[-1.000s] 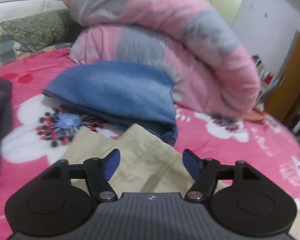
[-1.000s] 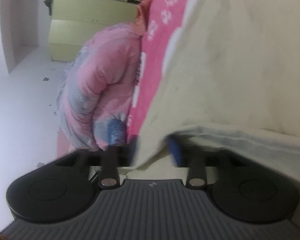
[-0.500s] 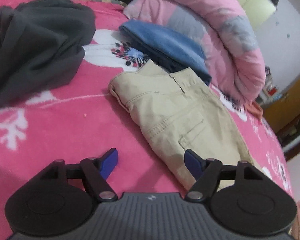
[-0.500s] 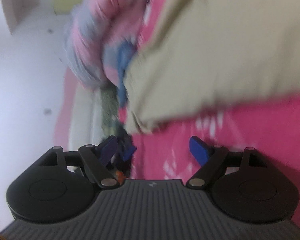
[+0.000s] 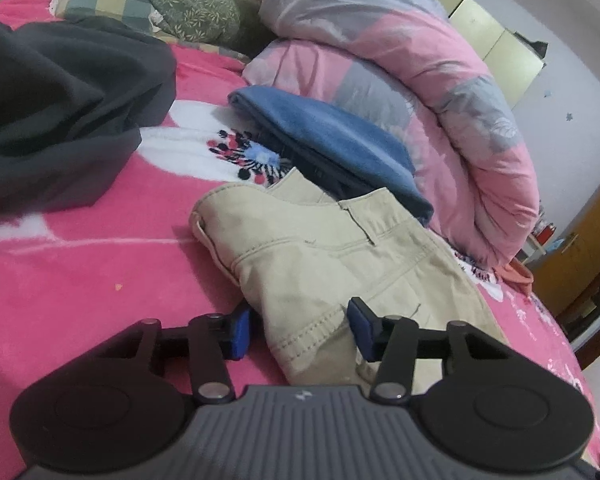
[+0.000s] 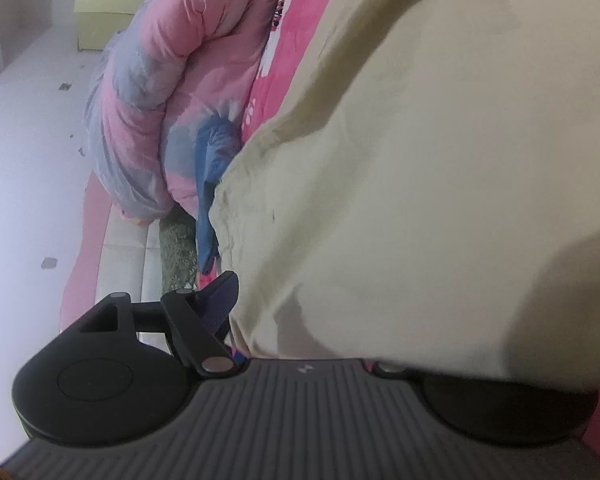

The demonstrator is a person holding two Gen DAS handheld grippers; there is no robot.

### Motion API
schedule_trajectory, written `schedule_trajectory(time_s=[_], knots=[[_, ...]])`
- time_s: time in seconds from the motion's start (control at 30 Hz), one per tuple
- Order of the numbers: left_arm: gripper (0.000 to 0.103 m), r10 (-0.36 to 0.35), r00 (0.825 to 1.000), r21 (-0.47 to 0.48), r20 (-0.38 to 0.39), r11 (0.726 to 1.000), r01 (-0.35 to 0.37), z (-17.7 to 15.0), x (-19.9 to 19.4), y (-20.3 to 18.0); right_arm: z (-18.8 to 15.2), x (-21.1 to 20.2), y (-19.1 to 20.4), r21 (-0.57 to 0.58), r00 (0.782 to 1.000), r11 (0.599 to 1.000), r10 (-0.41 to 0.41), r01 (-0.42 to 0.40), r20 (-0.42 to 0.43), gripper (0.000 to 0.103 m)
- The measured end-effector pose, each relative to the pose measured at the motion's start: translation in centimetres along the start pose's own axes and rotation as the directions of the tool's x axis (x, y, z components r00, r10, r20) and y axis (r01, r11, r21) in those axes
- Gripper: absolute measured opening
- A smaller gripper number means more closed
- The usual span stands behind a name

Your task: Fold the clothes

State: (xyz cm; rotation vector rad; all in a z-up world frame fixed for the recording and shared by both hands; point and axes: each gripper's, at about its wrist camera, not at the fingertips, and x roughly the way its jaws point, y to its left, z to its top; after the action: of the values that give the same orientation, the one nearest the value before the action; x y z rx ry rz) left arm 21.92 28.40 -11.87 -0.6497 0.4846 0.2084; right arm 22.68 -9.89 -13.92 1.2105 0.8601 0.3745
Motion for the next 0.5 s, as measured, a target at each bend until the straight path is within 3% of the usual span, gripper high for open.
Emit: schedule_trajectory(time_s=[0.1, 0.13, 0.2, 0.27, 0.3, 0.5], knots=[[0.031, -0.029, 1.000, -0.055, 0.009, 0.998, 0.029, 0.2, -0.1, 1.0, 0.5, 0.4, -0.4, 0.032, 0.999, 0.999, 0.015, -0.016, 0.030, 0.074], [0.027, -0.034, 0.999, -0.070, 0.011, 0.997, 0.034, 0.3, -0.1, 1.2, 0.5, 0.3, -0.6, 0.038, 0.999, 0.999, 0.012, -0.014, 0.049, 0.068], [0.019, -0.043, 0.999, -0.086, 0.017, 0.995, 0.044, 0.3, -0.2, 1.5, 0.2, 0.1, -0.9, 0.041, 0.996, 0.999, -0.017, 0.013, 0.085, 0.050], [0.016, -0.044, 0.999, -0.094, 0.022, 0.994, 0.046, 0.4, -0.8, 1.5, 0.2, 0.2, -1.7, 0.053, 0.994, 0.998, -0.044, 0.039, 0.103, 0.016], [0.014, -0.045, 0.999, -0.098, 0.025, 0.994, 0.047, 0.4, -1.1, 1.4, 0.3, 0.3, -2.1, 0.062, 0.992, 0.997, -0.055, 0.049, 0.110, 0.010], [0.012, -0.105, 0.993, -0.134, 0.045, 0.985, 0.111, 1.1, -6.6, 1.7, -0.3, -1.2, -0.8, 0.023, 0.988, 0.999, -0.045, 0.042, 0.150, 0.007]])
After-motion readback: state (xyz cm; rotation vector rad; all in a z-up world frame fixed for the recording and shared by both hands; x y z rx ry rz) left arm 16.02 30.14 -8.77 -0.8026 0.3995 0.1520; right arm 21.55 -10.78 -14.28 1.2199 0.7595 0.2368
